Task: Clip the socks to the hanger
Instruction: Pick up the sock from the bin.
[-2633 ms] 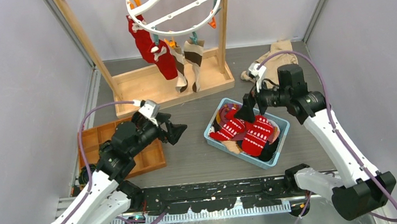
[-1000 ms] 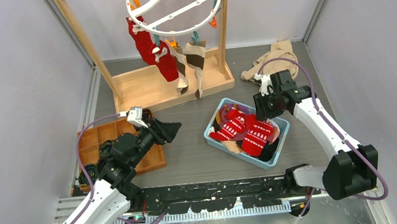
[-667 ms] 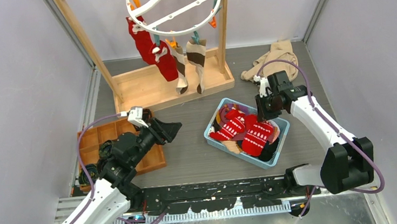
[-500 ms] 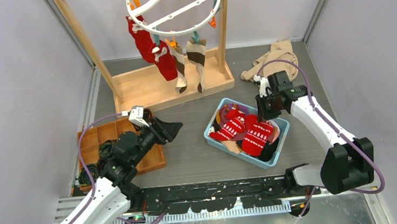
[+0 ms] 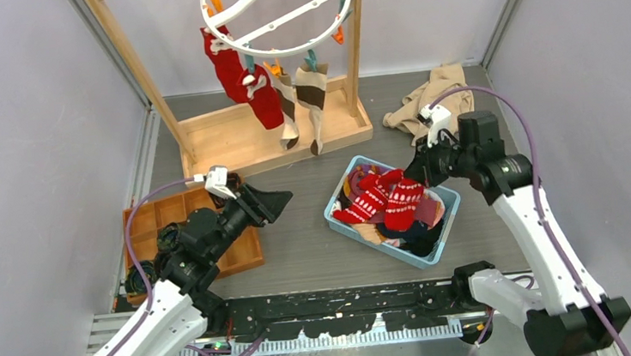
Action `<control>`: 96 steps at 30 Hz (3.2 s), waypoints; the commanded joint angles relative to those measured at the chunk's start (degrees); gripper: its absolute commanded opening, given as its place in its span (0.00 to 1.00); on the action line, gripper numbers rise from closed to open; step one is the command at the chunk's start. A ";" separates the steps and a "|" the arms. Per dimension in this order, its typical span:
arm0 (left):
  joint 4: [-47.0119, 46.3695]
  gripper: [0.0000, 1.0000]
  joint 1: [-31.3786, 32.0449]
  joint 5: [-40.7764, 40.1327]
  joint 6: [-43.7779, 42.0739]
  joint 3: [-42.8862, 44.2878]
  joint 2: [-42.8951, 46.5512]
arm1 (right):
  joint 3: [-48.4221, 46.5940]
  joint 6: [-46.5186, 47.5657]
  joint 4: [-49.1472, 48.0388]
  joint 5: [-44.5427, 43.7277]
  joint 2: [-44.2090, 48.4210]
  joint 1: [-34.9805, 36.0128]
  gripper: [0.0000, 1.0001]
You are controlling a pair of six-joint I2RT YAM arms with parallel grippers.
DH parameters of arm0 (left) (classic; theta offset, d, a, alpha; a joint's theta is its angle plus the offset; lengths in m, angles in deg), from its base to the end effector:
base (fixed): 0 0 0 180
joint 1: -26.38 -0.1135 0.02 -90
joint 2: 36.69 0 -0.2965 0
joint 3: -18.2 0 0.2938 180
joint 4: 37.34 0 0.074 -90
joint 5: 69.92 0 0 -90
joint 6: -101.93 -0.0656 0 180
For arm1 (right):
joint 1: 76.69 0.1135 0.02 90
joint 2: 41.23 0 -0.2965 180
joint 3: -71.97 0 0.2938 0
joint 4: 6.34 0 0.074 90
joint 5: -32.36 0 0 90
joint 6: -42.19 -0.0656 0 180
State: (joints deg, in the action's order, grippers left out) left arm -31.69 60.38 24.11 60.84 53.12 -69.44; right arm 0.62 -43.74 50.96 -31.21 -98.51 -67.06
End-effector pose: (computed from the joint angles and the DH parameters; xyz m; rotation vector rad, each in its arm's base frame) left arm 0.1660 -0.1176 0.2766 -0.1709 1.7556 -1.1448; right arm 0.2331 0.0692 0.3435 -0.5032 2.2423 0.5842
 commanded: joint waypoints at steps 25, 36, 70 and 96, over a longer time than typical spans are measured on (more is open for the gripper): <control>-22.21 0.77 15.74 -10.32 54.94 15.21 -35.04 | -9.24 2.30 -13.78 12.54 -1.66 8.53 0.01; -27.25 0.78 16.26 -9.66 60.49 18.61 -41.89 | -9.12 5.25 -13.19 12.63 -1.05 14.02 0.01; -20.48 0.00 13.37 3.42 -7.72 22.69 -34.15 | -3.58 10.59 -6.22 17.33 6.62 16.15 0.58; 4.51 0.00 13.46 38.48 -73.91 30.61 -20.35 | -1.52 17.83 -24.40 34.90 4.70 19.51 0.89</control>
State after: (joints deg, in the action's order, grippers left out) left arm -18.88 73.67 59.85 -15.27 85.18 -91.13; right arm -0.32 -27.11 29.52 2.74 -94.31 -48.66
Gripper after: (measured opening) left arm 0.019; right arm 0.929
